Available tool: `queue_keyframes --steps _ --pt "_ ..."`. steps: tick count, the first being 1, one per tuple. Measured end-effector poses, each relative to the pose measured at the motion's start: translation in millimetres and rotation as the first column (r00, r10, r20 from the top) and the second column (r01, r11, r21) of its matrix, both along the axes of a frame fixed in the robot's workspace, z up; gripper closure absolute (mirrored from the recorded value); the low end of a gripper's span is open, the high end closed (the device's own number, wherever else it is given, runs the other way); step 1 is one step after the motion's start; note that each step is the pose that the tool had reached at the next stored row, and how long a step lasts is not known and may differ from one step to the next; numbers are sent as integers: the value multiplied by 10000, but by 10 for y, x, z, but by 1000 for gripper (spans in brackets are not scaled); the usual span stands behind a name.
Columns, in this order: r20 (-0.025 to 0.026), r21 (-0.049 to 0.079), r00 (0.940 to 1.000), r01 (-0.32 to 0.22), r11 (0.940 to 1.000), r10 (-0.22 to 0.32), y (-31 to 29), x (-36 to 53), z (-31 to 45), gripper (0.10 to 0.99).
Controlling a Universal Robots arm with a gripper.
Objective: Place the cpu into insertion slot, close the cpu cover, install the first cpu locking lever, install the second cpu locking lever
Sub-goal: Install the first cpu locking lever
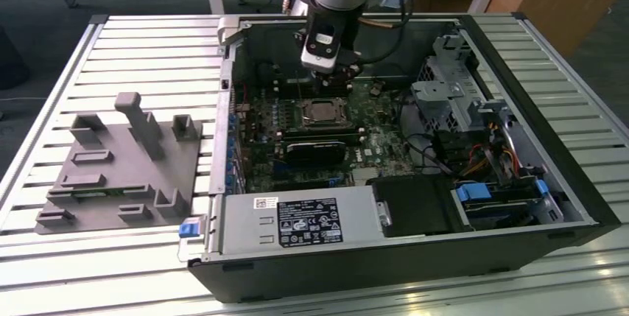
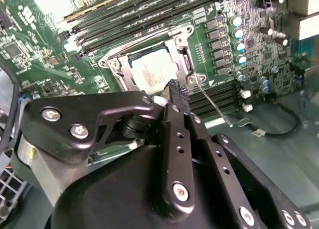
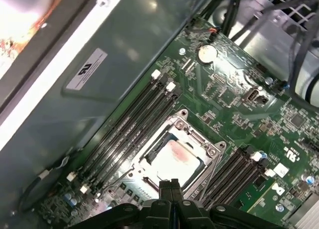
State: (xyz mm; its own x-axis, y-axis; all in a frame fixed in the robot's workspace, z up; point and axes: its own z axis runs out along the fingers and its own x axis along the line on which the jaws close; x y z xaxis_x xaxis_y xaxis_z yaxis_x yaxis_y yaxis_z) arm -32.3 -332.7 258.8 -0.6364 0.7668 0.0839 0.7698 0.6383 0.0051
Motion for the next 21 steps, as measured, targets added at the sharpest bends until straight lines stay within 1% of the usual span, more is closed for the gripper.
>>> queue_keyframes --steps 6,11,15,21 --pt "8 0 9978 -661 9978 661 0 0 0 980" --pt "16 -2 9927 -1209 9927 1209 0 0 0 980" --pt "24 -2 9856 -1690 9856 1690 0 0 0 980" --pt "35 -5 9715 -2372 9715 2372 0 0 0 980"
